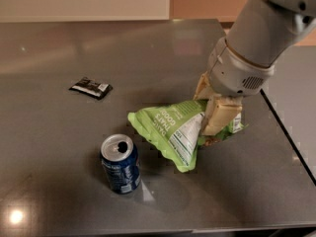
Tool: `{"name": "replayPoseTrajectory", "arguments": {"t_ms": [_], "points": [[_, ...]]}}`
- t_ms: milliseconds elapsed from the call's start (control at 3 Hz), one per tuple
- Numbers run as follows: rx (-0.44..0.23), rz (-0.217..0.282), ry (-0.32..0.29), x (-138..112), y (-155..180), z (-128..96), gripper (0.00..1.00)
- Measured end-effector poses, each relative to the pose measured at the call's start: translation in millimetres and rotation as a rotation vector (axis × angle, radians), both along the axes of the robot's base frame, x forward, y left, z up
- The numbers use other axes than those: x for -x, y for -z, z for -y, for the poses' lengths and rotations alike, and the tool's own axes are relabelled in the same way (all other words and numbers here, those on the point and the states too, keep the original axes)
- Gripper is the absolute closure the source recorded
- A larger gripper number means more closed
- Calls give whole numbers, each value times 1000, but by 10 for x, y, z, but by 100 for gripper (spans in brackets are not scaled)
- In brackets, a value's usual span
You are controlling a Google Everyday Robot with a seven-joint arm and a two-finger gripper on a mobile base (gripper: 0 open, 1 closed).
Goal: Move green rice chip bag near pepsi can
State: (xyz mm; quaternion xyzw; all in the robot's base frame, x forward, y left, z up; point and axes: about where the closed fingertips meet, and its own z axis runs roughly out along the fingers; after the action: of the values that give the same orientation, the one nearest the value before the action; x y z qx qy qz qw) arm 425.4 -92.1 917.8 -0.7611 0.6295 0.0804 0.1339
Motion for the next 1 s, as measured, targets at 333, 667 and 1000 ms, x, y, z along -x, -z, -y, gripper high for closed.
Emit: {"name": "replayPoseTrajectory", "arguments": {"t_ms": [333, 667, 1000], "points": [[-2, 7, 0, -7, -9, -13, 35], [-4, 14, 0, -13, -21, -27, 12], [-5, 20, 0, -19, -32, -38, 0]]}}
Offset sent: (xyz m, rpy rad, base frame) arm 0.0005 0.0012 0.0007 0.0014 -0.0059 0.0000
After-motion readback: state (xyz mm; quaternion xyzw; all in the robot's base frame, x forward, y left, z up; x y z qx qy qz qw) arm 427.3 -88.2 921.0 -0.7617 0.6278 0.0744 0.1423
